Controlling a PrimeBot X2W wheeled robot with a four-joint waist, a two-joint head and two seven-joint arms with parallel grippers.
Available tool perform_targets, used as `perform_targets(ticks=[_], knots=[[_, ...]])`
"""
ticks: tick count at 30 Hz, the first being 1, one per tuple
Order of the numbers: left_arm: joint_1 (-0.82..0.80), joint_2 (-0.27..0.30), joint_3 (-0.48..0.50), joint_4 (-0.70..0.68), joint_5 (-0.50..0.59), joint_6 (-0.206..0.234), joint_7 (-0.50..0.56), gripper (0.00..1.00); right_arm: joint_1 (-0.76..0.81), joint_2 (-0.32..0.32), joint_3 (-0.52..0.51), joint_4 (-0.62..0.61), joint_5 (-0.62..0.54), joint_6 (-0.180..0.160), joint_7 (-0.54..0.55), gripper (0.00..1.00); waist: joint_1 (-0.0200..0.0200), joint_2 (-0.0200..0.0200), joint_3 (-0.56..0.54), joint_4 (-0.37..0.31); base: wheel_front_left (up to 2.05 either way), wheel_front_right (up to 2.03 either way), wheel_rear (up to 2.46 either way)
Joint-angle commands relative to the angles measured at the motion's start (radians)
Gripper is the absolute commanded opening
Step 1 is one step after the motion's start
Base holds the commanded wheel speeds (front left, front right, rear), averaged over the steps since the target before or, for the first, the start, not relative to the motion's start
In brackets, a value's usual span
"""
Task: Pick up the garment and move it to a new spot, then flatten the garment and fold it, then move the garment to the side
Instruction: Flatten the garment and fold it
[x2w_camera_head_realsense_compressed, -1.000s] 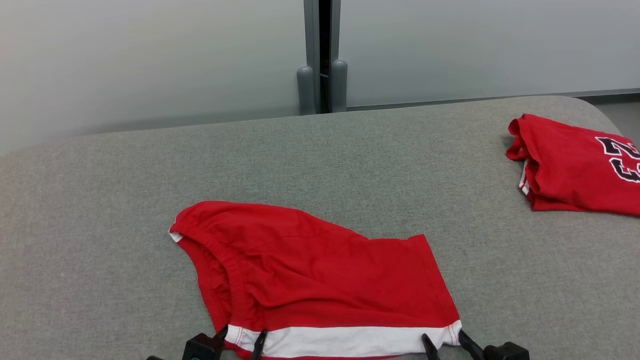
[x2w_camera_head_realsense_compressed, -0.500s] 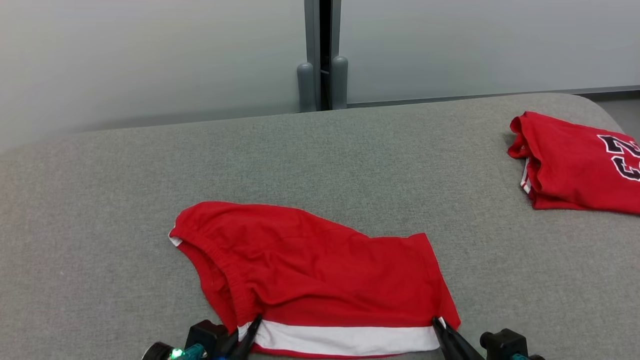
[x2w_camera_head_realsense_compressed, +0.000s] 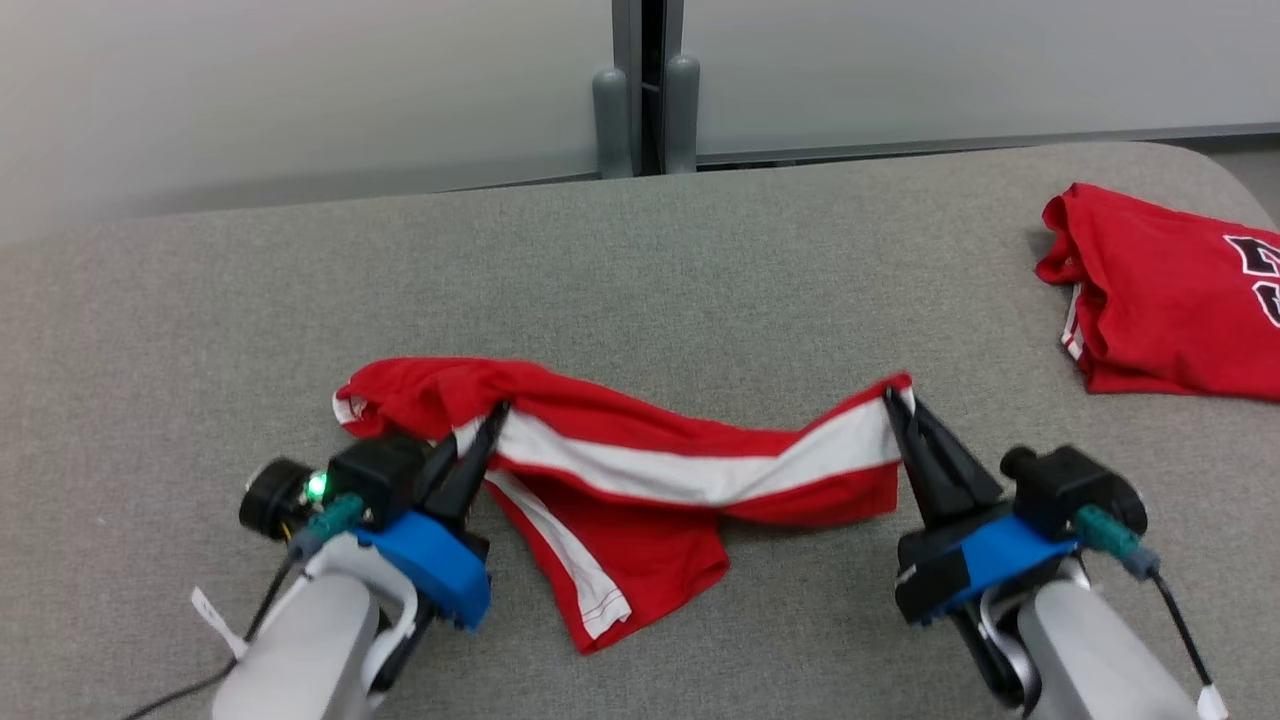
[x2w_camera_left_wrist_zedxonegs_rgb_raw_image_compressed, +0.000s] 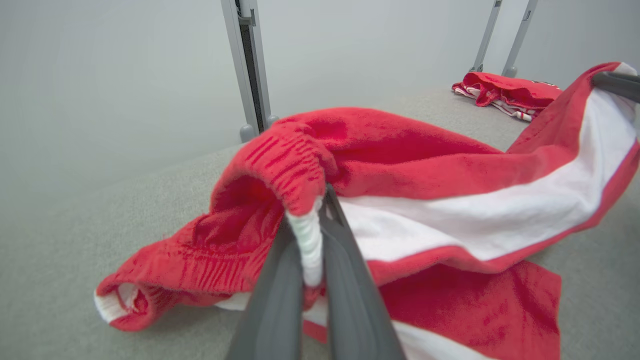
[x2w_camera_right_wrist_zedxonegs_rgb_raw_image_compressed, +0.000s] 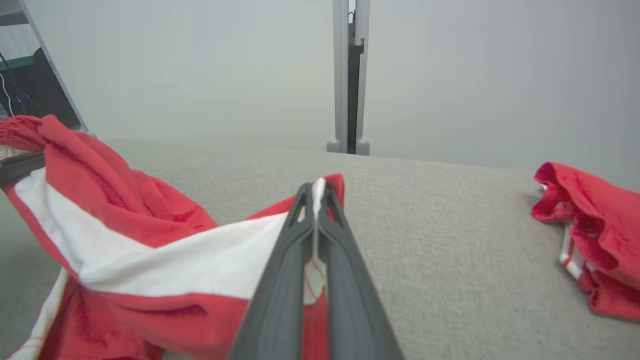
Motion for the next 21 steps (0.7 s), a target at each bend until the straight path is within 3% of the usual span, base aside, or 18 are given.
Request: perform_targets(ticks=[1, 12, 21], knots=[[-0.066, 0.009, 0.002, -0.013, 0.002, -0.004, 0.005, 0.0, -0.072, -0.008, 0.0, -0.014, -0.002, 0.0, 0.0, 0.0, 0.0, 0.0, 0.037, 0.001, 0.0, 0.0, 0.0], [-0.628, 0.06, -0.035, 0.03, -0.05, -0.003, 0.08, 0.0, -0.681, -0.04, -0.024, 0.037, 0.025, 0.0, 0.0, 0.0, 0.0, 0.0, 0.236, -0.03, 0.0, 0.0, 0.0], [-0.939, 0.024, -0.049, 0.099, -0.078, -0.003, 0.034, 0.0, -1.003, -0.062, -0.086, 0.124, 0.017, 0.0, 0.0, 0.0, 0.0, 0.0, 0.288, -0.022, 0.0, 0.0, 0.0]])
